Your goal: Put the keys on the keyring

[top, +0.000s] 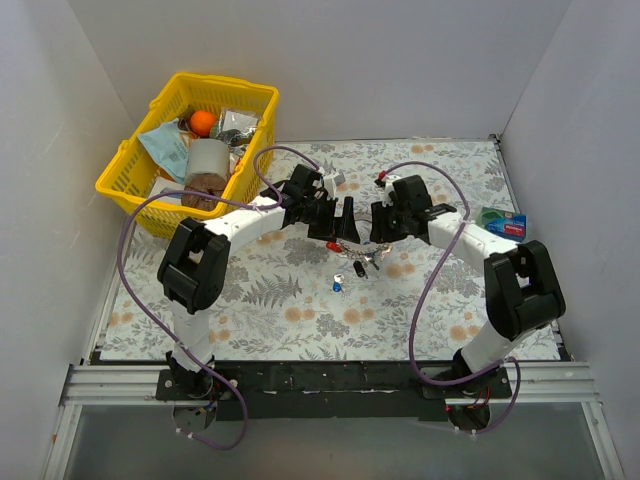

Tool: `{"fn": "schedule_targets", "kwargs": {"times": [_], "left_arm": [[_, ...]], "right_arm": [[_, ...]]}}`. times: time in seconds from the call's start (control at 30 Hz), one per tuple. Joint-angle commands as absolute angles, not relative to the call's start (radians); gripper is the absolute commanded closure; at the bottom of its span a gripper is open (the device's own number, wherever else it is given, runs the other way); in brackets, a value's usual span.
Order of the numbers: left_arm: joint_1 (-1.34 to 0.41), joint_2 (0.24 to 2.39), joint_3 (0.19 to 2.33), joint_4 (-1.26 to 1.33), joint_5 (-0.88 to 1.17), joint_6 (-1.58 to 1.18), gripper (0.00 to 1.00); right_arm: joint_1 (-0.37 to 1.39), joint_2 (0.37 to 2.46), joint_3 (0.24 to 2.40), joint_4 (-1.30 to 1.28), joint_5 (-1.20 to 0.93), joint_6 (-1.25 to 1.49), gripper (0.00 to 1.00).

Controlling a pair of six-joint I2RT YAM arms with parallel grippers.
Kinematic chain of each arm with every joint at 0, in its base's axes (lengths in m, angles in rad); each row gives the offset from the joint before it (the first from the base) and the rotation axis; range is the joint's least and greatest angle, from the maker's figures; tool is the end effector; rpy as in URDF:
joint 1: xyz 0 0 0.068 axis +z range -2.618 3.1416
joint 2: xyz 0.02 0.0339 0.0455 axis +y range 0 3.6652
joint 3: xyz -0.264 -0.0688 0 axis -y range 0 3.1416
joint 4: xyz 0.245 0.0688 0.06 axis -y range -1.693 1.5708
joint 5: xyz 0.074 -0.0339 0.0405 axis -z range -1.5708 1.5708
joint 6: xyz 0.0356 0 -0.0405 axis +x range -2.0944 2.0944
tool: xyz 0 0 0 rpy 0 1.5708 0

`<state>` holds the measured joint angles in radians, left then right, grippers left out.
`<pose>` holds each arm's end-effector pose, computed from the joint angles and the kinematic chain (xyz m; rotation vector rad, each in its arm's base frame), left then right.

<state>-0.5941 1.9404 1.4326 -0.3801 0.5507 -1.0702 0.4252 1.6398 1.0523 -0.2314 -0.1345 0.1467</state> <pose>0.3413 -0.2530 0.2120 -0.3870 2.7872 -1.2683 0.3169 0.1487 0.2112 -0.4001 2.3904 0.4263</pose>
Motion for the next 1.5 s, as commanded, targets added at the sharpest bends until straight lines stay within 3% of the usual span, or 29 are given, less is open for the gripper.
{"fn": "schedule_targets", "kwargs": {"times": [0.0,0.33,0.77,1.2,1.47], "left_arm": [[-0.598,1.894,1.431,-0.367,0.563,-1.060,0.14],[-0.598,1.896,1.427,-0.365,0.561,-1.058,0.14],[-0.598,1.905,1.422,-0.359,0.565,-1.063,0.14],[-0.598,1.908,1.424,-0.357,0.565,-1.065,0.14],[-0.597,1.896,1.408,-0.357,0.558,-1.062,0.14]], "right_arm": [[0.367,1.575,1.023,-0.196,-0.181,0.178,0.57],[0.169,1.534,0.858,-0.068,-0.426,0.282,0.58],[0.152,1.552,0.862,-0.049,-0.502,0.293,0.61],[0.388,1.581,1.012,-0.221,-0.174,0.130,0.58],[0.462,1.643,1.043,-0.235,-0.107,0.118,0.56]]}}
